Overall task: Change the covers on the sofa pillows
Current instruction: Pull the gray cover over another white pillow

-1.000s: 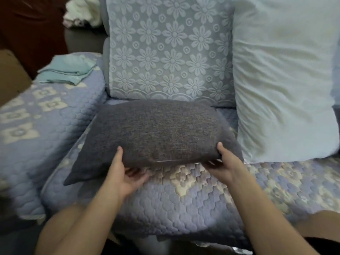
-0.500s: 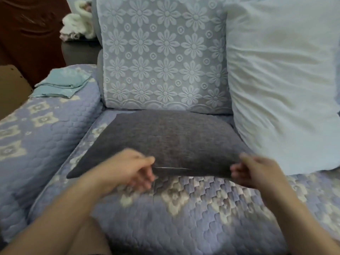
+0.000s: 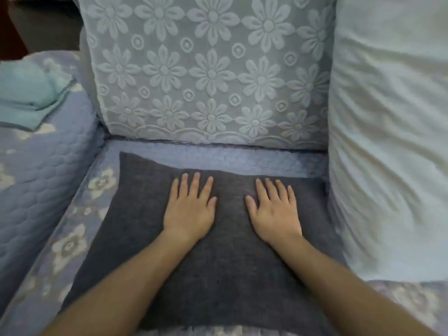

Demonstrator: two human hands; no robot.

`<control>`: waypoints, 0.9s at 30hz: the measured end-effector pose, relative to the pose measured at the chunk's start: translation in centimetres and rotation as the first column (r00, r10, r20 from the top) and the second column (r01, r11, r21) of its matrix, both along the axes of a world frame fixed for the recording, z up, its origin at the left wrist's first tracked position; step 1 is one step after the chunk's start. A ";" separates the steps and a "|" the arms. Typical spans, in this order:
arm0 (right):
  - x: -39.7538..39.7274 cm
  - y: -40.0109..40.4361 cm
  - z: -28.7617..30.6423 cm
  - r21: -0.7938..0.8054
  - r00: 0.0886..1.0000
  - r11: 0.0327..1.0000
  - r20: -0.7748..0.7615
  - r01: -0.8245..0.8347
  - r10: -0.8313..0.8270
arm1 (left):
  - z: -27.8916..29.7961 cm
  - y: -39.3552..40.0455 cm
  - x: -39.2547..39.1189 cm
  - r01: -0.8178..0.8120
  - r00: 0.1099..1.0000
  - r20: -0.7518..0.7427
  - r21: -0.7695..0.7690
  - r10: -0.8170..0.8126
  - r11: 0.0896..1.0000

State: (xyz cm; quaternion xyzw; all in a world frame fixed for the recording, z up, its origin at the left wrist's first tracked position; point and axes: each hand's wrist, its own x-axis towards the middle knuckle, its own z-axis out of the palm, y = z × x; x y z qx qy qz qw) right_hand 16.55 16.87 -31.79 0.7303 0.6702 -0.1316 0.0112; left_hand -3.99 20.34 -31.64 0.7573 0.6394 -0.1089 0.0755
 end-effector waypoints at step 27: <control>20.2 -28.5 29.8 -0.417 0.059 0.320 -0.530 0.851 -0.846 | 28.3 -10.7 2.6 -0.420 0.249 0.407 -0.772 0.879 0.477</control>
